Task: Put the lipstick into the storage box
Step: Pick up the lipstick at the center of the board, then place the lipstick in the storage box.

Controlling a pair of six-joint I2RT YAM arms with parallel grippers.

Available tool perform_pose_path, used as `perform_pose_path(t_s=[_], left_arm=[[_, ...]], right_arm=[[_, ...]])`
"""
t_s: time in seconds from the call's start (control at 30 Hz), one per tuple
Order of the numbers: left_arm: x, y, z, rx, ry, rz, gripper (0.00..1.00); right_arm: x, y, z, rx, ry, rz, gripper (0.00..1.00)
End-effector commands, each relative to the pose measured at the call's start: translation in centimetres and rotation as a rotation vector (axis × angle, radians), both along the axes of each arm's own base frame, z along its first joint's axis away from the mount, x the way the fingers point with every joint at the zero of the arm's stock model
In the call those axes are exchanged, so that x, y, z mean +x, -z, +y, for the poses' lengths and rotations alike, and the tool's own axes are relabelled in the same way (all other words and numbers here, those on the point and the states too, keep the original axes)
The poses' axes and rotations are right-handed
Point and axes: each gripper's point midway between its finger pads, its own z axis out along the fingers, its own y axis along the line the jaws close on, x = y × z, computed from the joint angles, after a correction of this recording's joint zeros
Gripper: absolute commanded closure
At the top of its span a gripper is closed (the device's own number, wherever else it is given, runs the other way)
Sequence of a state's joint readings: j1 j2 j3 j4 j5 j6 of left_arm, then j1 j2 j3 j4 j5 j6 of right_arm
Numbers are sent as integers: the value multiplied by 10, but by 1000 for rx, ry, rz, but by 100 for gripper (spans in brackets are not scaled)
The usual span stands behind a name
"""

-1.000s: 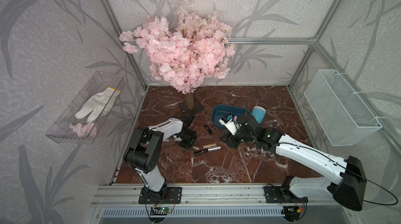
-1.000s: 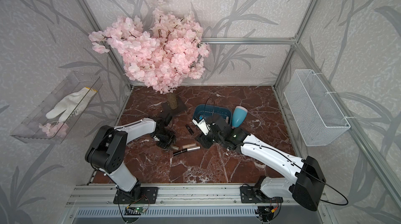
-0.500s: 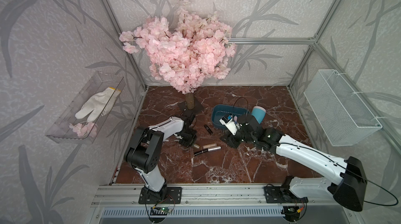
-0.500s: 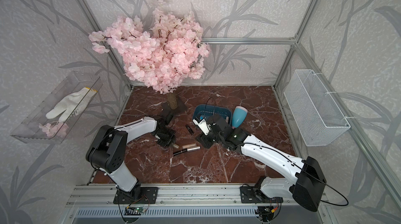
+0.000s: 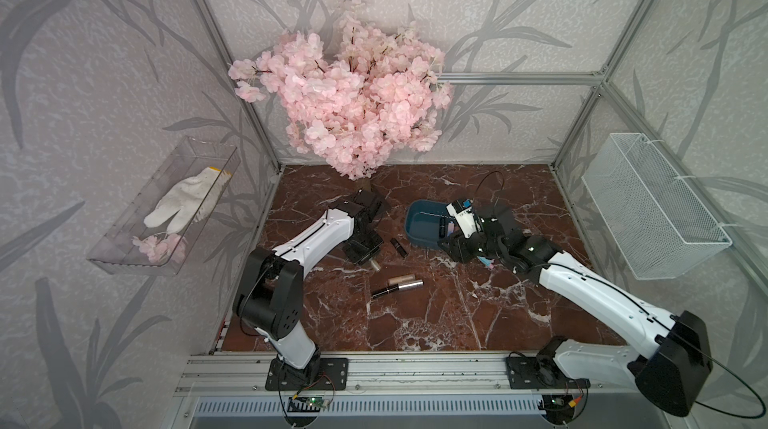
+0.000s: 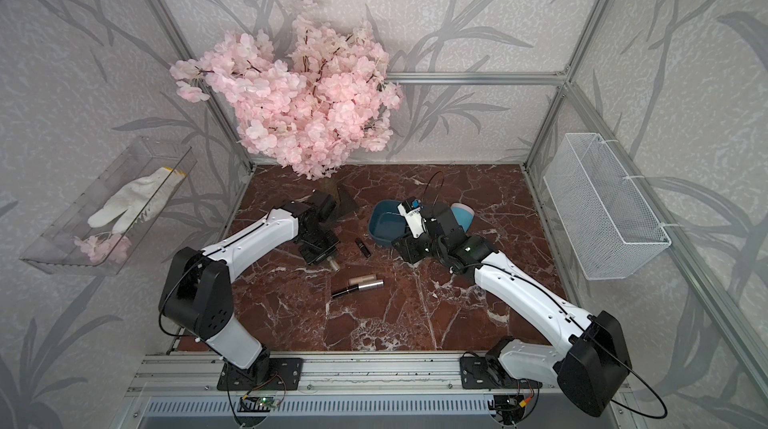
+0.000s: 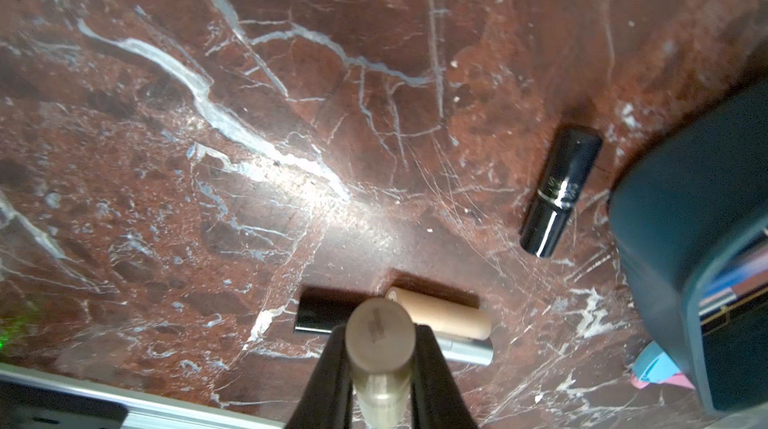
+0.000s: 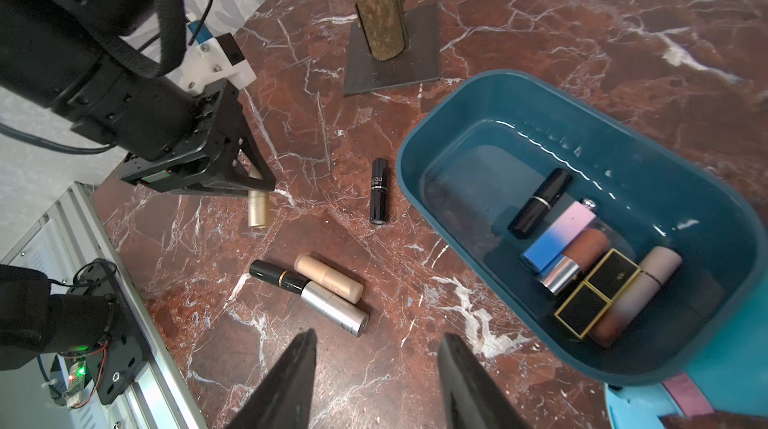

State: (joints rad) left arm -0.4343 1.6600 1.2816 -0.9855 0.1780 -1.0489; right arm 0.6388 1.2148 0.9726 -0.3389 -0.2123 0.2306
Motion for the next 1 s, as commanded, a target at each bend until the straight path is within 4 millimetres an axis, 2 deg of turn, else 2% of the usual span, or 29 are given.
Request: perform_pose_path(t_s=[0.0,0.2,0.43,0.6,0.97], left_arm=[[1,-27,-5,49,213,-81,85],[23,-47,-50,-65,451,-178,84],[54,-68,-82,-88,625,-270,84],[74,-77,-94,-44,710,-312,84],[117,-81,-125,0,803,-356,84]], right_arm=[[-2,-6,-3,50,16,18,48],[-4,-5,-13,34,36,44,48],[-6,-10,-33,43,71,61,48],[-7,-10,-41,39,80,65,48],[-4,-8,-46,41,83,72,48]])
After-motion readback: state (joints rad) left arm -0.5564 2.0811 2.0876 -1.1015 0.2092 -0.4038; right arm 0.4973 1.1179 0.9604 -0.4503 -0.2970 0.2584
